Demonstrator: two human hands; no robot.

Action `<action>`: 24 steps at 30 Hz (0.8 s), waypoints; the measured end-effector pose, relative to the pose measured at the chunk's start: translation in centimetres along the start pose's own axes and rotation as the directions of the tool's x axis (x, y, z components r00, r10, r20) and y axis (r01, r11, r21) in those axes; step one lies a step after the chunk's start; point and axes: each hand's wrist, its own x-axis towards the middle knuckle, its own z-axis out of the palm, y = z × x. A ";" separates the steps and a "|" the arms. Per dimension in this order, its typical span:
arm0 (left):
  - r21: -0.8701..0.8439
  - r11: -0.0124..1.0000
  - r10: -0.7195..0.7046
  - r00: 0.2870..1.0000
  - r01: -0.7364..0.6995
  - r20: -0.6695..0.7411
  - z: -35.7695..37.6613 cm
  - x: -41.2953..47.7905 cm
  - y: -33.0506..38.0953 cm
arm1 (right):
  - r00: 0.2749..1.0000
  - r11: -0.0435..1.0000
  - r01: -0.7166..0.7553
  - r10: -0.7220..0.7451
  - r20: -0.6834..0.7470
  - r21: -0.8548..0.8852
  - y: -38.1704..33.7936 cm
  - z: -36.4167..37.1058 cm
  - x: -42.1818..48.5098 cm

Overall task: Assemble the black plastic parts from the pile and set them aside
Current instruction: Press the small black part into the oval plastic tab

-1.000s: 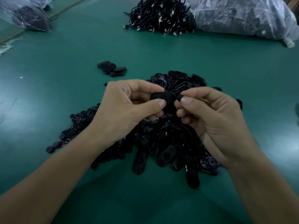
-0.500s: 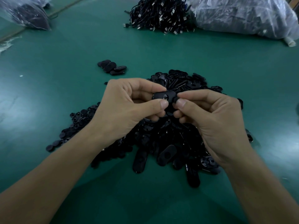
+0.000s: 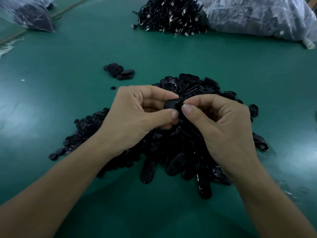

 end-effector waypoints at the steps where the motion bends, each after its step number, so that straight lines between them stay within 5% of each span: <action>1: 0.008 1.000 0.003 1.000 -0.003 0.002 0.1 0.0 0.0 | 1.000 1.000 -0.006 0.006 0.016 0.022 0.0 0.1 0.0; 14: 0.004 1.000 0.023 1.000 -0.023 -0.001 0.2 0.0 -0.4 | 0.993 0.993 -0.108 0.105 0.051 0.056 0.0 0.5 0.0; 24: 0.058 0.998 -0.012 0.998 0.009 0.064 0.2 -0.1 -0.4 | 0.997 0.999 -0.026 0.028 0.071 -0.025 0.3 -0.6 0.3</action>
